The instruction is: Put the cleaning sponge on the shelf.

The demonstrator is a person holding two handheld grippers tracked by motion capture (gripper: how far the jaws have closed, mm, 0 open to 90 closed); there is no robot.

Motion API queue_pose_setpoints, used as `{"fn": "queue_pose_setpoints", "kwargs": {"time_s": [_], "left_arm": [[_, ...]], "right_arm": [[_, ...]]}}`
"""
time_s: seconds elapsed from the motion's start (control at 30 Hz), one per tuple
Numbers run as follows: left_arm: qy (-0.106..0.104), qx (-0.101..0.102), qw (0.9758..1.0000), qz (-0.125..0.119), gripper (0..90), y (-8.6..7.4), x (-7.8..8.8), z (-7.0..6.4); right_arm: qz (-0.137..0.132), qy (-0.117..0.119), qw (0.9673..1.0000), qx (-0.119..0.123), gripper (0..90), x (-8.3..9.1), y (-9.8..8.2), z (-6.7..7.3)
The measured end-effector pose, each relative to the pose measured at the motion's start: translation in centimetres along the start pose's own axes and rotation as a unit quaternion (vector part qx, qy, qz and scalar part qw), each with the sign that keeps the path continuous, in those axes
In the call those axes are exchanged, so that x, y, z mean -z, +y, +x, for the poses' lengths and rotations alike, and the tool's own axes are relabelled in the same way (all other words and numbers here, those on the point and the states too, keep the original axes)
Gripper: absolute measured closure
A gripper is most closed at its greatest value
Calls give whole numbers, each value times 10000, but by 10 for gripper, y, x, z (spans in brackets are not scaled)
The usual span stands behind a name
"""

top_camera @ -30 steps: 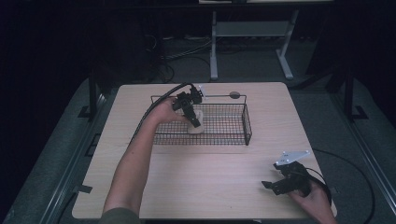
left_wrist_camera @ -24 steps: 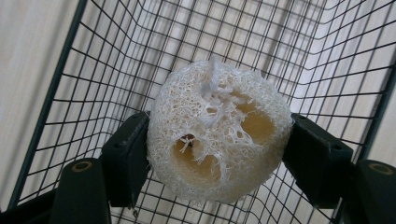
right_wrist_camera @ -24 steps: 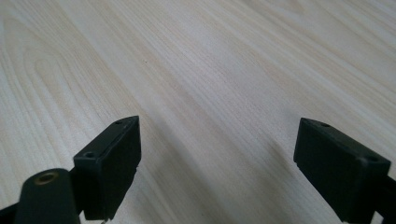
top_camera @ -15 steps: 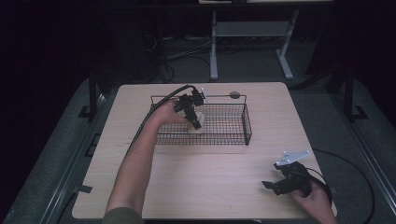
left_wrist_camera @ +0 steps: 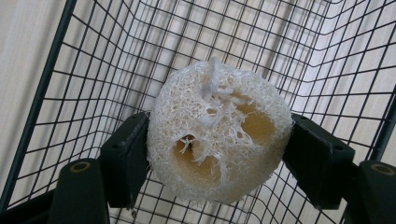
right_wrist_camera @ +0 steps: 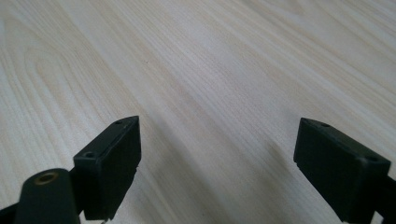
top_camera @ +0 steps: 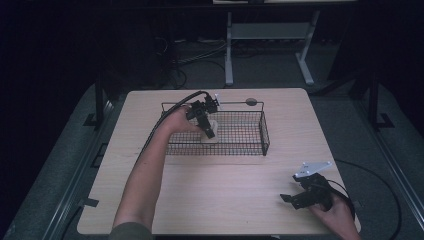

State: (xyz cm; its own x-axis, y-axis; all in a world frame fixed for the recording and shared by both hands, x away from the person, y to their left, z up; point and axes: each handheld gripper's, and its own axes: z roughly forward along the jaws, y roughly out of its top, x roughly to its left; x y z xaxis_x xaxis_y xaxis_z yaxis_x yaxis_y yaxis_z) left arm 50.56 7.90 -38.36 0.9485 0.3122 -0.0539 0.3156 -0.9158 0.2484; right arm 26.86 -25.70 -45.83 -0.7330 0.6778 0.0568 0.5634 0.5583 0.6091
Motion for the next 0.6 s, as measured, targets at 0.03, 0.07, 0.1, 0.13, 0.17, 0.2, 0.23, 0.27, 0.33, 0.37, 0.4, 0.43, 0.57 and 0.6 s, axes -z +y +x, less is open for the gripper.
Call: {"fn": "queue_pose_setpoints", "kwargs": {"time_s": [0.03,0.07,0.1,0.13,0.17,0.2,0.23,0.27,0.33,0.37,0.4,0.43,0.57,0.6], "left_arm": [[-3,-6,10000,11,253,-1,1,0],[6,-8,10000,2,249,-1,2,0],[6,-8,10000,2,247,-1,2,0],[16,10,10000,-37,241,-1,4,0],[6,10,10000,-47,238,-2,5,0],[6,10,10000,-47,237,-2,5,0],[25,-5,10000,-63,231,-1,6,-1],[17,-7,10000,-82,224,-1,6,-2],[-1,-32,10000,-65,219,-1,7,-2],[21,-50,10000,-74,218,-1,8,-2],[21,-50,10000,-74,213,-1,8,-2],[19,-53,10000,-73,210,-1,9,-2],[34,-70,9999,-82,208,-2,12,-4],[34,-70,9999,-82,207,-2,12,-4]], "right_arm": [[-3,2,10000,-8,145,0,0,0],[-4,2,10000,-8,145,0,0,0],[-4,4,10000,-8,145,0,0,0],[0,2,10000,0,145,0,0,0],[0,5,10000,5,145,0,0,0],[2,6,10000,7,145,0,0,0],[2,2,10000,8,145,0,0,0],[3,1,10000,8,145,0,0,0],[9,7,10000,4,145,0,0,0],[6,17,10000,-7,145,0,1,0],[5,22,10000,-15,145,0,1,0],[8,20,10000,-4,146,0,1,0],[8,21,10000,-14,145,-1,1,0],[8,21,10000,-14,145,-1,1,0]]}}
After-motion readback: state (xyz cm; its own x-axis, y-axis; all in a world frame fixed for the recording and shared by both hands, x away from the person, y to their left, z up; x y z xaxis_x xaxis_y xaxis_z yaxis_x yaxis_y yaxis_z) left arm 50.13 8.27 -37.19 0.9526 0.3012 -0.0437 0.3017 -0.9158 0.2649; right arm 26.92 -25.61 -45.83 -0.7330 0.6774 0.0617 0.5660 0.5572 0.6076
